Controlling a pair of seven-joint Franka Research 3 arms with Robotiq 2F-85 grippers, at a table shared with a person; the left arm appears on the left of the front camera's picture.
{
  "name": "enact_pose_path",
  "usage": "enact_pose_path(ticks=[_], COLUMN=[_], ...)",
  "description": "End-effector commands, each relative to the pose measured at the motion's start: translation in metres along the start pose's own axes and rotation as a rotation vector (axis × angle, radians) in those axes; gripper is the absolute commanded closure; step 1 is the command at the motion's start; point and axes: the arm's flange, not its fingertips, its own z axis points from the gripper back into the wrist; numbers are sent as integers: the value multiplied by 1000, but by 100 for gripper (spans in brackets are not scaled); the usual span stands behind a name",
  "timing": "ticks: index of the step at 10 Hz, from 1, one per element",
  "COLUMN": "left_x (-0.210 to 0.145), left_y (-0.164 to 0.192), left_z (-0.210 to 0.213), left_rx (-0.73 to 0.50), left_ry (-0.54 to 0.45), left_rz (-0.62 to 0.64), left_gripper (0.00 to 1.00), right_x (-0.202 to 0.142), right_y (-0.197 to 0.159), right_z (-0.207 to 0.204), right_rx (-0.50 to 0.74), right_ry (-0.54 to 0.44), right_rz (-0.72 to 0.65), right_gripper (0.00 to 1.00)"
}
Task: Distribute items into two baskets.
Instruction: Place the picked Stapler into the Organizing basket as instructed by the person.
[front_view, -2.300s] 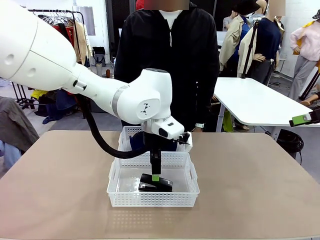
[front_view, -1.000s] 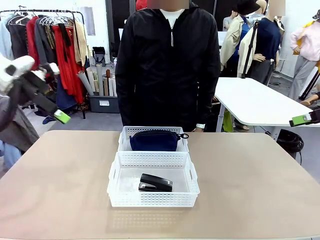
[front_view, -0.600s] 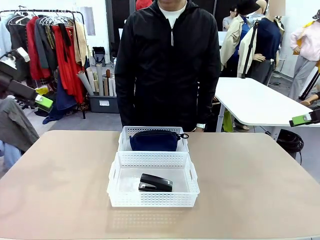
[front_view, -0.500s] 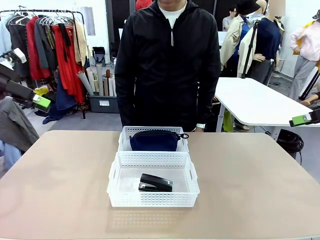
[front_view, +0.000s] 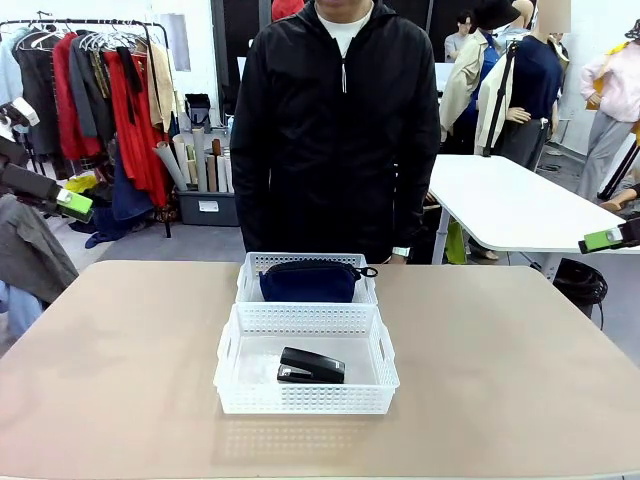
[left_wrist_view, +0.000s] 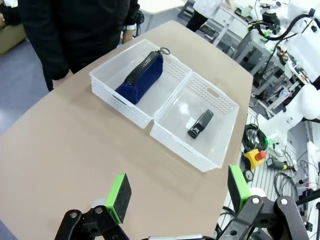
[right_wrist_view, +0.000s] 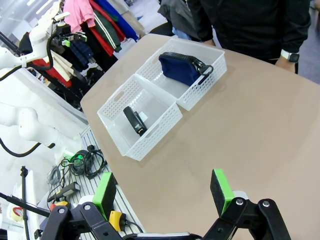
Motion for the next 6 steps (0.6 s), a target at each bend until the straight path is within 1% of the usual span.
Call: enact_pose_path(ticks=[1,6], left_x=[0,0], left_y=[0,0], left_z=[0,0], left_rx=[5,5], left_ry=[1,1], left_rz=[17,17], left_gripper=[0,0], right_x=[2,2], right_y=[1,1], right_z=[1,1], right_rx=[-2,-2], right_ry=[2,2], right_rz=[-1,-1], right_gripper=[0,0])
